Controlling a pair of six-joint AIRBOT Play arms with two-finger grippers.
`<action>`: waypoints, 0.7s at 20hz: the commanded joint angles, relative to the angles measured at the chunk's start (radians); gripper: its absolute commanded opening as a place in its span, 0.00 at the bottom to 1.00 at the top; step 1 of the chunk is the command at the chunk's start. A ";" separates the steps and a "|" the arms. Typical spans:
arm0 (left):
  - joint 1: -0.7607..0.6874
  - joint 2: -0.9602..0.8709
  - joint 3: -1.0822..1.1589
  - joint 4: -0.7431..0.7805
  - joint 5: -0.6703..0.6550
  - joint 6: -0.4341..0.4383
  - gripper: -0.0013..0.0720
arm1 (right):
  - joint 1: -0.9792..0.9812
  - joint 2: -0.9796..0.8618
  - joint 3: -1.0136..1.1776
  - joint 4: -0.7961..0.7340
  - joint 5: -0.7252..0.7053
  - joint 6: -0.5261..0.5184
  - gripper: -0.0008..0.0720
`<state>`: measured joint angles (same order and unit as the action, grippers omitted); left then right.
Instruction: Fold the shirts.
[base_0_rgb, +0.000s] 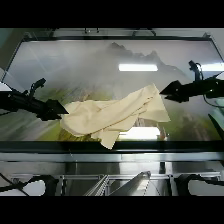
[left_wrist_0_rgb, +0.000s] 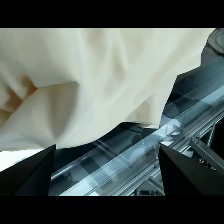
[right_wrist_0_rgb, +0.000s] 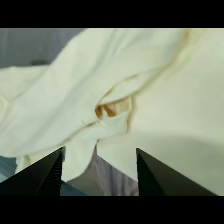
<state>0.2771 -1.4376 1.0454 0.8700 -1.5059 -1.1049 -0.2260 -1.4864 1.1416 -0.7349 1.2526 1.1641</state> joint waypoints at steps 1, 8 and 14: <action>0.048 -0.076 0.008 0.001 -0.023 0.001 1.00 | 0.040 -0.007 -0.126 -0.020 -0.018 -0.061 0.64; 0.153 -0.097 0.008 0.005 -0.003 0.022 0.98 | 0.211 -0.058 -0.221 0.011 -0.293 -0.068 0.64; 0.204 -0.097 0.003 -0.008 0.083 0.041 0.98 | 0.222 -0.100 -0.220 0.177 -0.393 -0.171 0.61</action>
<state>0.4660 -1.5333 1.0519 0.8730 -1.4731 -1.0786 -0.0132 -1.5677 0.9245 -0.6533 0.9192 1.0592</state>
